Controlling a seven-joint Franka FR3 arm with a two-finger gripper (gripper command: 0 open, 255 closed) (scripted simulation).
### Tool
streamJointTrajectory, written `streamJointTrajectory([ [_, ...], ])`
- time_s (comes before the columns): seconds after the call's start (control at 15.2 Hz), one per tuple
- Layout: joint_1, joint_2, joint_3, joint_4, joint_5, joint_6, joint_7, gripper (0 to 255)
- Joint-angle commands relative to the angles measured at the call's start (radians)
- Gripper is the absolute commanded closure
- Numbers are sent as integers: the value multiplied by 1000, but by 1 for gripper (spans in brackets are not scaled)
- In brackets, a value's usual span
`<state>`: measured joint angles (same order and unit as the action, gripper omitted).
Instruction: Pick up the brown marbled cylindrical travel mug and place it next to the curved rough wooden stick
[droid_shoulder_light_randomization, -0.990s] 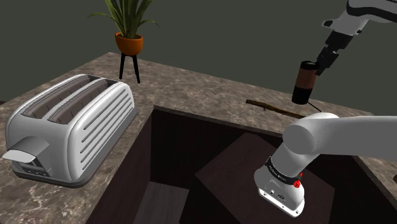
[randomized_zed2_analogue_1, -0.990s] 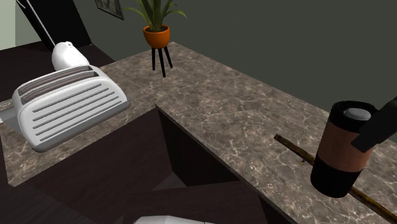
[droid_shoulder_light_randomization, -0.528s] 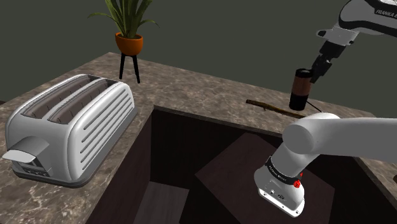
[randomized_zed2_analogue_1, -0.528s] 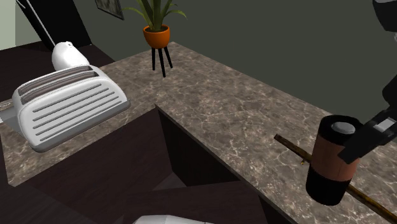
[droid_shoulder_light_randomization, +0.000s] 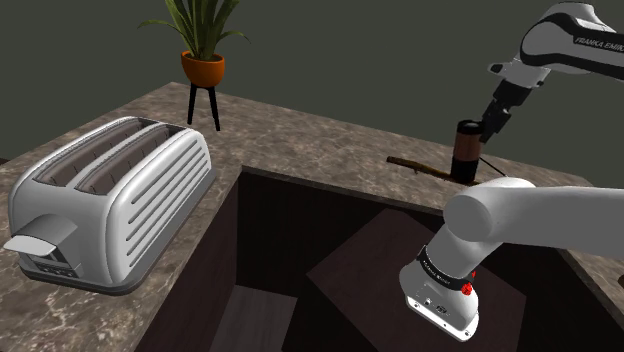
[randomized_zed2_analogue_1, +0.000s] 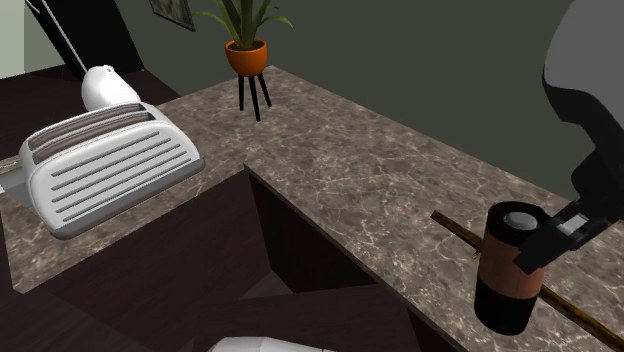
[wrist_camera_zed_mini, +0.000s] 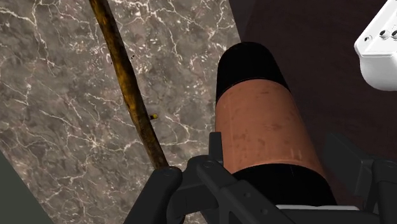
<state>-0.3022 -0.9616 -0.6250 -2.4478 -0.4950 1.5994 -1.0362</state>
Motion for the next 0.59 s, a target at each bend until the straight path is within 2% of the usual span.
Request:
streamJointTrajectory([
  [0.0, -5, -6, -11, -30, -11, 25, 3, 255],
  [0.53, -21, -14, -62, -130, -58, 119, 12, 255],
])
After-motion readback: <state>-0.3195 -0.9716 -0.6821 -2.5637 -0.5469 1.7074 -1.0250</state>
